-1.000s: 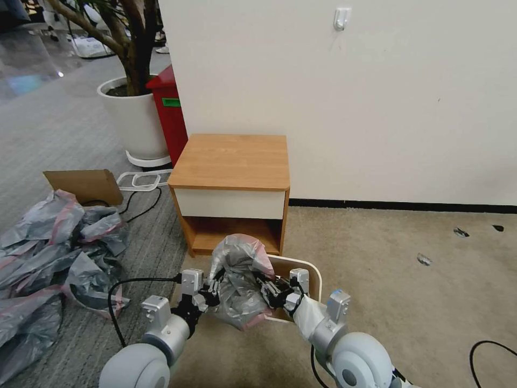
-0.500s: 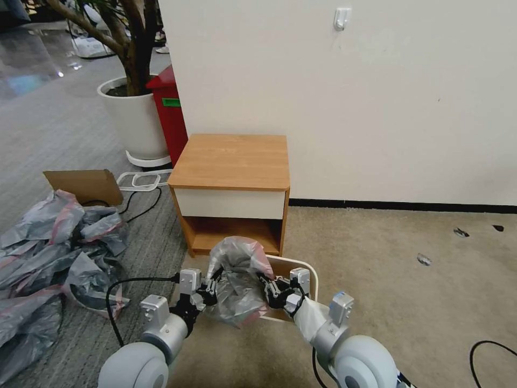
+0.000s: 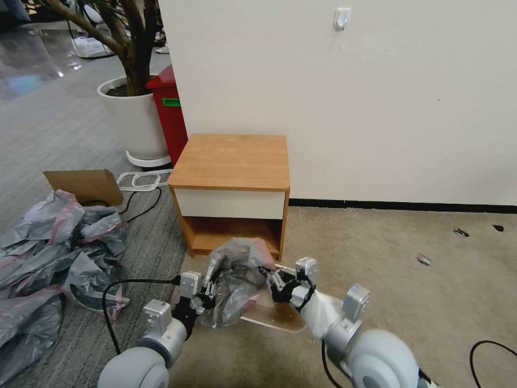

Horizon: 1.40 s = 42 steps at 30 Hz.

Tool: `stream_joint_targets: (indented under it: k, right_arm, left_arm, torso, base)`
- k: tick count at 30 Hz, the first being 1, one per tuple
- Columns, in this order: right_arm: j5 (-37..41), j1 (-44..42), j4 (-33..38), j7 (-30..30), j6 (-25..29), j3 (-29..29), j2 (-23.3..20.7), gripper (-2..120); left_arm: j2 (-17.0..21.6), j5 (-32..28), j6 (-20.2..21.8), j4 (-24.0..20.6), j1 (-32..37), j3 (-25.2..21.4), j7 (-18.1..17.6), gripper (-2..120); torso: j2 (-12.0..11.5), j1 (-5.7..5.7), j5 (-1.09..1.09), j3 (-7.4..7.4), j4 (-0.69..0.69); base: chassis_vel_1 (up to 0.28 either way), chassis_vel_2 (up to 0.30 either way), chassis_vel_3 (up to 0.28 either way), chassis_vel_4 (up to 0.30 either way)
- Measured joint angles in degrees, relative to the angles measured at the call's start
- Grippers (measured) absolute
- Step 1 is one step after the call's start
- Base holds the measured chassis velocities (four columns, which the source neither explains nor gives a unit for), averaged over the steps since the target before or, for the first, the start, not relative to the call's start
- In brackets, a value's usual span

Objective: Pick up the garbage bag from the table and place it over the trash can.

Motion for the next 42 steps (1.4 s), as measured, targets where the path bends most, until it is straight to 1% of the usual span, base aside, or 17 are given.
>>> stream_joint_targets:
  k: [2,3,5,7,8,10,12,16,25,28,33,35,36,37,40,41,42]
  right_arm:
    - [0.22,0.19,-1.04,0.01,-0.02,1.07,-1.13,0]
    - [0.22,0.19,-1.04,0.01,-0.02,1.07,-1.13,0]
    - [0.92,0.08,-1.91,0.03,0.00,2.84,-2.44,0]
    - [1.11,0.06,-2.04,0.03,0.01,3.22,-2.73,0]
    - [1.44,-0.06,-2.33,0.03,0.05,4.01,-3.40,0]
    - [1.77,-0.33,-2.87,0.03,0.17,5.14,-4.31,0]
    - [1.85,-0.37,-3.01,0.03,0.18,5.41,-4.53,0]
    - [2.64,-0.74,-3.77,0.07,0.32,7.68,-6.65,0]
    - [2.76,-2.29,-5.43,0.02,1.25,10.33,-10.97,0]
    - [1.31,-3.06,-6.41,-0.66,1.51,10.94,-13.62,0]
    - [0.55,-4.37,-6.32,-1.58,1.50,12.06,-15.77,2]
    - [0.57,-4.84,-5.62,-1.85,1.34,12.86,-16.68,10]
    - [0.79,-5.14,-4.96,-1.89,1.08,13.48,-17.44,17]
    - [0.79,-5.14,-4.96,-1.89,1.08,13.48,-17.44,17]
    - [1.73,-6.26,-3.08,-2.90,0.22,15.24,-19.88,30]
    - [1.73,-6.26,-3.08,-2.90,0.22,15.24,-19.88,30]
    - [1.93,-6.55,-2.76,-3.13,0.15,15.66,-20.32,33]
  left_arm:
    - [0.01,1.65,-2.93,-0.14,0.17,0.04,0.57,4]
    - [0.01,1.65,-2.93,-0.14,0.17,0.04,0.57,4]
    - [0.11,3.68,-6.45,0.09,0.42,-0.31,1.31,4]
    - [0.16,3.89,-7.40,0.27,0.52,-0.44,1.45,4]
    - [0.17,4.14,-9.33,0.73,0.66,-0.68,1.64,4]
    - [0.03,4.26,-11.47,1.13,1.00,-0.94,1.84,4]
    - [-0.04,4.27,-11.86,1.17,1.12,-0.98,1.89,4]
    - [-0.22,4.72,-13.66,1.26,1.66,-1.13,2.06,4]
    - [-0.31,3.61,-14.33,0.91,1.68,-1.19,2.08,4]
    - [-0.56,2.26,-14.29,0.53,1.54,-1.13,2.06,4]
    - [-0.81,1.62,-13.92,0.45,1.38,-1.19,1.95,4]
    - [-0.89,1.53,-13.85,0.58,1.21,-1.24,1.75,4]
    - [-0.94,1.49,-13.72,0.86,1.04,-1.23,1.65,4]
    - [-0.94,1.49,-13.72,0.86,1.04,-1.23,1.65,4]
    - [-1.15,1.34,-13.14,1.47,0.39,-1.25,1.19,4]
    - [-1.15,1.34,-13.14,1.47,0.39,-1.25,1.19,4]
    - [-1.20,1.28,-13.00,1.57,0.29,-1.25,0.99,4]
  torso:
    - [0.00,0.00,0.00,0.00,0.00]
    - [0.00,0.00,0.00,0.00,0.00]
    - [0.00,0.00,0.00,0.00,-0.01]
    - [0.00,0.00,0.00,0.00,-0.01]
    - [0.00,0.00,0.00,0.00,0.00]
    - [0.00,0.00,0.00,0.00,-0.01]
    - [0.00,0.00,0.00,0.00,-0.01]
    - [0.00,0.00,0.00,0.00,-0.01]
    - [0.00,0.00,0.00,0.00,-0.01]
    - [0.00,0.00,0.00,0.00,-0.01]
    - [0.00,0.00,0.00,0.00,-0.01]
    - [0.00,0.00,0.00,0.00,-0.01]
    - [0.00,0.00,0.00,0.00,0.00]
    - [0.00,0.00,0.00,0.00,0.00]
    - [0.00,0.00,-0.01,0.00,-0.01]
    - [0.00,0.00,-0.01,0.00,-0.01]
    - [0.00,0.00,0.00,0.00,-0.01]
  base:
    - [0.000,0.000,0.000,0.000]
    - [0.000,0.000,0.000,0.000]
    - [0.000,0.000,0.000,0.000]
    - [0.000,0.000,0.000,0.000]
    - [0.000,0.000,0.000,0.000]
    - [0.000,0.000,0.000,0.000]
    - [0.000,0.000,0.000,0.000]
    - [0.000,0.000,0.000,0.000]
    - [0.000,0.000,0.000,0.000]
    - [0.000,0.000,0.000,0.000]
    - [0.000,0.000,0.000,0.000]
    - [0.000,0.000,0.000,0.000]
    - [0.000,0.000,0.000,0.000]
    - [0.000,0.000,0.000,0.000]
    - [0.000,0.000,0.000,0.000]
    - [0.000,0.000,0.000,0.000]
    - [0.000,0.000,0.000,0.000]
